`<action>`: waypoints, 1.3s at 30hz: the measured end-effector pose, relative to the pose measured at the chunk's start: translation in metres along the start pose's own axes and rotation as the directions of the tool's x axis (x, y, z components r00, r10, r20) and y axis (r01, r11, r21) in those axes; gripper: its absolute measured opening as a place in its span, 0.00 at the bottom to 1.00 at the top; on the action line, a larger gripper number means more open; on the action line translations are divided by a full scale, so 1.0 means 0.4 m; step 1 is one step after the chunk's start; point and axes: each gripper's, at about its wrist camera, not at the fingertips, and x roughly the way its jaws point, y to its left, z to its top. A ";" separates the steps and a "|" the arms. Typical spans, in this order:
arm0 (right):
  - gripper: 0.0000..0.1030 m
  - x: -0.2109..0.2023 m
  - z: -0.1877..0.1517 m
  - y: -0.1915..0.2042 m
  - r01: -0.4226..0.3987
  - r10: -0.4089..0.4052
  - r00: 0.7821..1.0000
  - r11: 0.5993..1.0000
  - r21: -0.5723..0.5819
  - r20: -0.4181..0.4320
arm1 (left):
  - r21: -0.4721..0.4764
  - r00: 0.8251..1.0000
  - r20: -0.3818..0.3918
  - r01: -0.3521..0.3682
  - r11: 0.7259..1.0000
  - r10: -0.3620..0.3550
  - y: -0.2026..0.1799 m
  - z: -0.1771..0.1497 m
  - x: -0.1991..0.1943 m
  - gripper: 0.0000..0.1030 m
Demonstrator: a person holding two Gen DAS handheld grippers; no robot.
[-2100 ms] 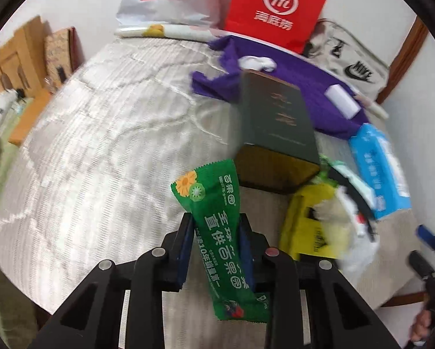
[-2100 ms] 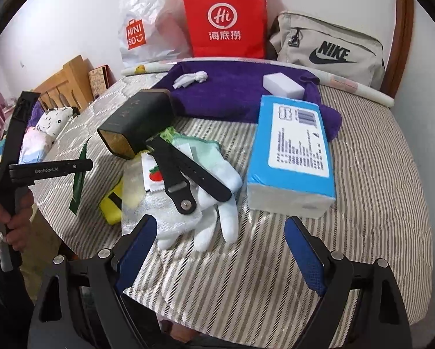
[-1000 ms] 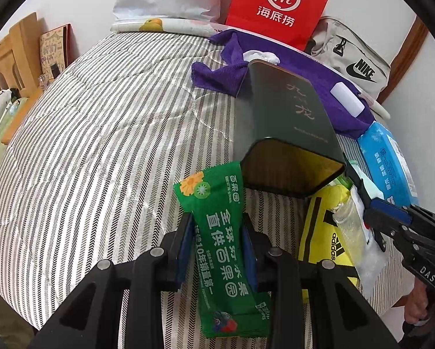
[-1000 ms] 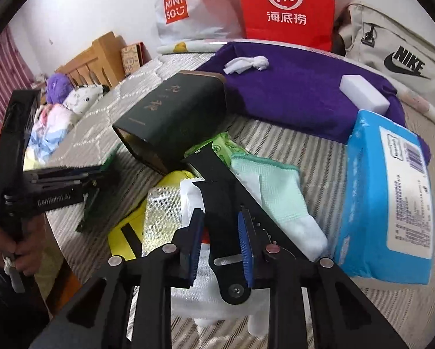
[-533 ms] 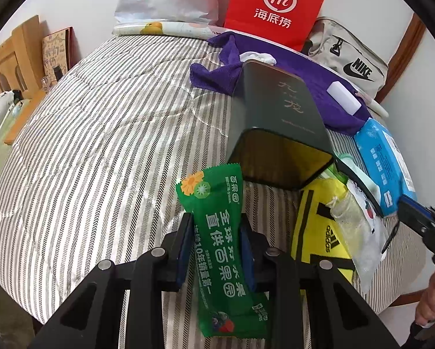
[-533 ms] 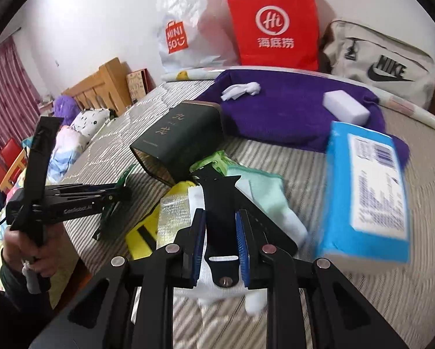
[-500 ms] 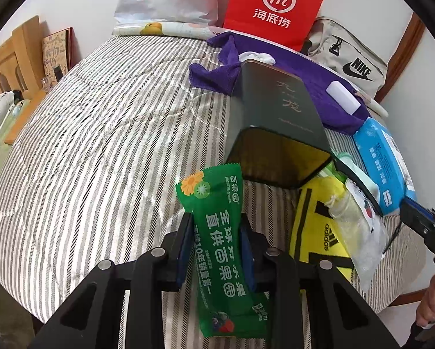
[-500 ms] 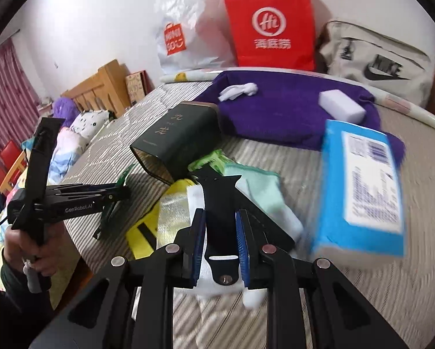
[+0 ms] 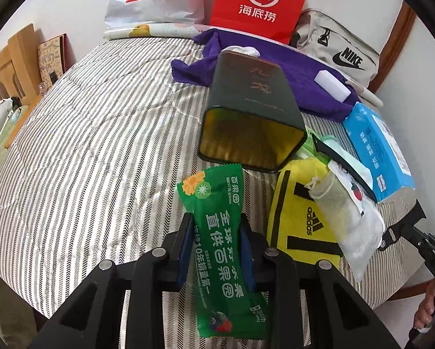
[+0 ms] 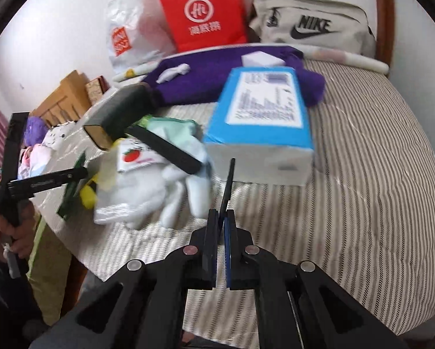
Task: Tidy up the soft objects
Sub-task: 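Carry the green snack bag with the left tool toward the purple towel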
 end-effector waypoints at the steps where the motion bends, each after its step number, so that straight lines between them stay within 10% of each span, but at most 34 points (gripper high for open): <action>1: 0.04 0.002 -0.002 -0.008 -0.014 0.014 1.000 1.000 0.010 0.004 | -0.002 1.000 -0.002 -0.002 1.000 0.002 -0.002 -0.001 0.001 0.27; 39: 0.03 -0.100 0.067 -0.017 -0.097 0.094 0.991 0.995 0.023 0.092 | -0.008 0.995 0.074 0.063 0.998 -0.062 0.000 0.086 -0.121 0.25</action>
